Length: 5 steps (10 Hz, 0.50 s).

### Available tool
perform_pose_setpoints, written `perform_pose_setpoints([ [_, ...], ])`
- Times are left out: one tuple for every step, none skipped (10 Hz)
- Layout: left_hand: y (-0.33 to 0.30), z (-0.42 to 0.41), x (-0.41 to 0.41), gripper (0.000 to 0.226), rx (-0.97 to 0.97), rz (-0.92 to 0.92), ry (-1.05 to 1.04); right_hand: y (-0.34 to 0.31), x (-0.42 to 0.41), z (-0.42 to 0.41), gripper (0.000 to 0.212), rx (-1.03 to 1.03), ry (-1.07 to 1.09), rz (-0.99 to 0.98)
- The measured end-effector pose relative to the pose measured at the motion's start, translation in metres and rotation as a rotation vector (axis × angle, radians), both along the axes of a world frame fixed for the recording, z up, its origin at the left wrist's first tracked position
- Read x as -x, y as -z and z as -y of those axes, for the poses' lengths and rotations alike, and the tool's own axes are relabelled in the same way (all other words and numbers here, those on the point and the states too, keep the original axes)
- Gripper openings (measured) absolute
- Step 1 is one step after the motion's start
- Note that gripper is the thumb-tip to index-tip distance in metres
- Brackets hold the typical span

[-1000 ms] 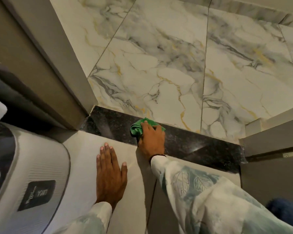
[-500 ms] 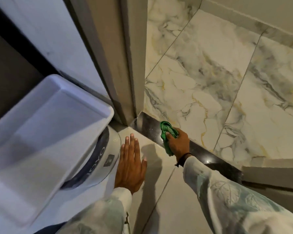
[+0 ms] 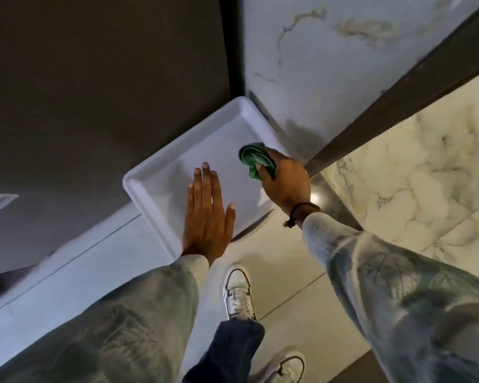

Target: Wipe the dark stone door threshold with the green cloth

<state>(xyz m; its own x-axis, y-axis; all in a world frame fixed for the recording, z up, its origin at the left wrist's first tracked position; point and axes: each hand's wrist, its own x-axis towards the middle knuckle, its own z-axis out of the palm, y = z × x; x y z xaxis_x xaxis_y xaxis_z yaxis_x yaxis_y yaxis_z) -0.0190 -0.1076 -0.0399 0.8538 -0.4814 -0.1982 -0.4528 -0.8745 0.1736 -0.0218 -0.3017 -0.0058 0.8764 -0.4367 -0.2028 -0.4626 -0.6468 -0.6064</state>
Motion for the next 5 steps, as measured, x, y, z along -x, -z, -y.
perform_pose_setpoints([
  [0.023,-0.027,-0.010,0.077,0.001,-0.024,-0.015,0.042,-0.027,-0.017,0.050,0.186,-0.175,-0.085],
  [0.037,-0.045,-0.012,0.075,0.052,-0.074,-0.066,0.083,-0.036,-0.034,0.059,0.256,-0.300,-0.282],
  [0.035,-0.056,-0.013,0.075,0.055,-0.102,-0.104,0.099,-0.032,-0.053,0.081,0.256,-0.432,-0.507],
  [0.001,-0.060,-0.016,0.074,0.036,-0.135,-0.110,0.074,-0.030,-0.053,0.082,0.185,-0.452,-0.662],
  [-0.056,-0.057,-0.026,0.074,0.060,-0.070,-0.066,0.006,-0.042,-0.040,0.065,0.059,-0.373,-0.576],
])
